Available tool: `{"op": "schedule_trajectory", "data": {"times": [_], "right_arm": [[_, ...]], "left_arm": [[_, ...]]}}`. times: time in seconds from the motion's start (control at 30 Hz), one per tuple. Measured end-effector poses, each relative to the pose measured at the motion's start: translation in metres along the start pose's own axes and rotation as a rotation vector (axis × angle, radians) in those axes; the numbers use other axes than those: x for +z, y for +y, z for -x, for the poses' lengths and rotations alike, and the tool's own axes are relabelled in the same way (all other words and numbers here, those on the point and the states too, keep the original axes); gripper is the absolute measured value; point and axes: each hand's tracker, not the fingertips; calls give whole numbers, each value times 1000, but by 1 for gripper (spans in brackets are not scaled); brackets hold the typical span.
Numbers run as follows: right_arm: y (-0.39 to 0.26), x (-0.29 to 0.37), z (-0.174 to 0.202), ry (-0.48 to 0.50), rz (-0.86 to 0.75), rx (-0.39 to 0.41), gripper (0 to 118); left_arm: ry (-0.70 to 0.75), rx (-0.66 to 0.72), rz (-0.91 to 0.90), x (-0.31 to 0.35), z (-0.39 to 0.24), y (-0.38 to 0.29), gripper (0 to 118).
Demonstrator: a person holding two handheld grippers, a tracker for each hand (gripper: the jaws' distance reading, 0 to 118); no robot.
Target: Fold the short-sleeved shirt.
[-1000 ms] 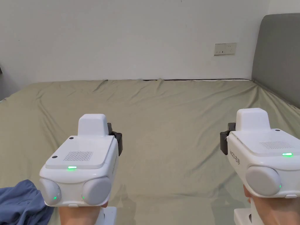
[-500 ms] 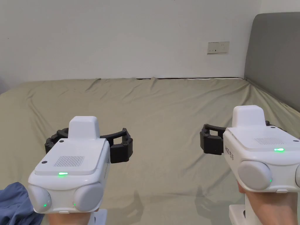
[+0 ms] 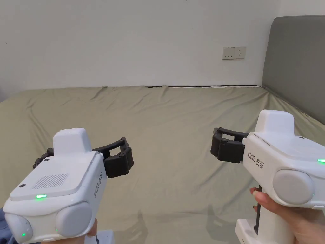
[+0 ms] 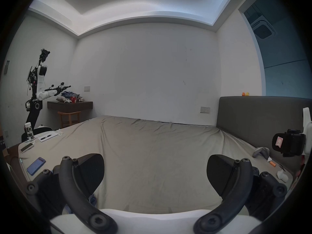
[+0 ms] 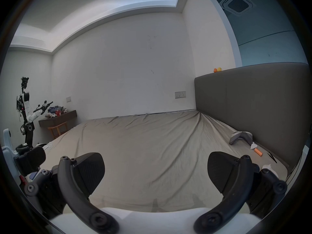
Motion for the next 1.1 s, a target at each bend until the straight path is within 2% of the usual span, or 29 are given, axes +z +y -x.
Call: {"op": "schedule_trajectory", "data": {"times": [0.23, 0.33, 0.43, 0.57, 0.7, 0.9, 1.1], "right_arm": [[0, 1, 7, -70, 27, 24, 118], [0, 7, 4, -33, 4, 41, 118], [5, 14, 6, -16, -5, 17, 118], [9, 21, 6, -35, -43, 39, 118], [11, 25, 5, -46, -67, 64, 118], [8, 28, 2, -10, -61, 27, 118], [11, 30, 8, -35, -72, 47, 118]], "left_arm": [[15, -13, -1, 4, 0, 8, 118], [15, -16, 7, 11, -4, 12, 118], [23, -3, -20, 20, -8, 14, 118], [7, -60, -25, 25, -10, 18, 118], [40, -29, -52, 26, -7, 19, 118], [29, -6, -16, 25, -4, 15, 118], [57, -2, -4, 23, -4, 15, 118]]}}
